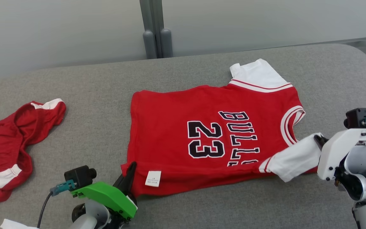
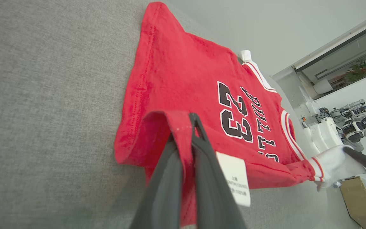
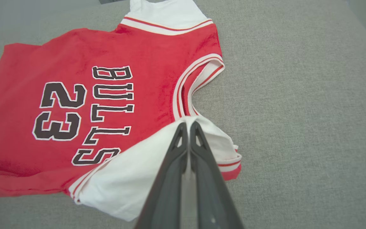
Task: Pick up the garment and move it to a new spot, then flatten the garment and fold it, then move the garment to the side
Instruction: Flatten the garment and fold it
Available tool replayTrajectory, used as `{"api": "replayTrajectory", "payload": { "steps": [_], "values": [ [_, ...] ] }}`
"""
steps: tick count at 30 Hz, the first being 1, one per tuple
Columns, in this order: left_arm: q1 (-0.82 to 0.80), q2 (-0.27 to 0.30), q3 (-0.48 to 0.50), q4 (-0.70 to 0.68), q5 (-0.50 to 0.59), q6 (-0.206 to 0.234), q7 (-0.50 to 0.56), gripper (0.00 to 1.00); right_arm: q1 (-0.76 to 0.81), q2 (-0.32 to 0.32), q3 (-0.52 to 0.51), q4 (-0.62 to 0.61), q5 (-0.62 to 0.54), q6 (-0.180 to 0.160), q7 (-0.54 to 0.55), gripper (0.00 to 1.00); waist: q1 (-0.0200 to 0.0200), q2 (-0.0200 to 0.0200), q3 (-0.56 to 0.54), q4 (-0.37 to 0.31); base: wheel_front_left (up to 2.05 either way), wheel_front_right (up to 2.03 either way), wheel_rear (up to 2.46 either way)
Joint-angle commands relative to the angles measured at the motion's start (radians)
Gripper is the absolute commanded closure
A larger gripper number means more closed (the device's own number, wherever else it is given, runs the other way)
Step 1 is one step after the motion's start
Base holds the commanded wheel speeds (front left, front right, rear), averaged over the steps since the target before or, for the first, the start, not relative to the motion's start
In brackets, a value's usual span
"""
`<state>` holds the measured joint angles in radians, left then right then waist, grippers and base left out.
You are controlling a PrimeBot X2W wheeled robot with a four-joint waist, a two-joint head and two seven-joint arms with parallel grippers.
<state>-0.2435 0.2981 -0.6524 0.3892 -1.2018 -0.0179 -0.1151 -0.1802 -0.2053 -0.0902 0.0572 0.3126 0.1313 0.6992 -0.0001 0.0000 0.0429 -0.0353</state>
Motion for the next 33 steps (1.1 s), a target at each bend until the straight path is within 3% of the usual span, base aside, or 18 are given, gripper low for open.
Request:
{"api": "replayTrajectory", "payload": {
  "steps": [1,9,17,18,19,20,28,33],
  "values": [
    [-0.031,-0.011,0.004,0.021,0.004,0.007,-0.008,1.0,-0.039,0.0,0.003,0.027,-0.007,-0.001,-0.035,1.0,0.0001,0.0,0.021,0.003,0.0,0.0,0.0],
    [-0.12,-0.052,0.013,0.127,0.02,0.012,-0.028,1.0,-0.172,0.006,0.04,0.191,-0.04,-0.001,-0.155,1.0,0.0001,0.0,0.071,0.01,0.0,0.0,0.0],
    [-0.176,-0.077,0.01,0.214,0.035,-0.017,-0.046,0.99,-0.251,0.014,0.058,0.289,-0.048,-0.001,-0.237,1.0,0.0001,0.0,0.101,0.018,0.0,0.0,0.0],
    [-0.181,-0.08,0.009,0.22,0.035,-0.022,-0.048,0.65,-0.258,0.017,0.063,0.293,-0.044,-0.001,-0.249,0.7,0.0001,0.0,0.102,0.018,0.0,0.0,0.0],
    [-0.186,-0.081,0.011,0.227,0.037,-0.027,-0.055,0.19,-0.265,0.019,0.063,0.305,-0.034,-0.001,-0.263,0.43,0.0001,0.0,0.103,0.018,0.0,0.0,0.0],
    [-0.19,-0.081,0.012,0.234,0.04,-0.028,-0.062,0.0,-0.27,0.019,0.062,0.312,-0.035,-0.001,-0.28,0.0,0.0001,0.0,0.103,0.018,0.0,0.0,0.0],
    [-0.201,-0.086,0.016,0.277,0.073,-0.047,-0.115,0.0,-0.309,0.025,0.089,0.332,-0.011,-0.001,-0.472,0.0,0.0001,0.0,0.073,0.012,0.0,0.0,0.0],
    [-0.163,-0.052,0.036,0.248,0.155,-0.023,-0.146,0.0,-0.268,0.007,0.08,0.328,0.004,-0.001,-0.503,0.0,0.0001,0.0,0.041,0.008,0.0,0.0,0.0]
  ]
}}
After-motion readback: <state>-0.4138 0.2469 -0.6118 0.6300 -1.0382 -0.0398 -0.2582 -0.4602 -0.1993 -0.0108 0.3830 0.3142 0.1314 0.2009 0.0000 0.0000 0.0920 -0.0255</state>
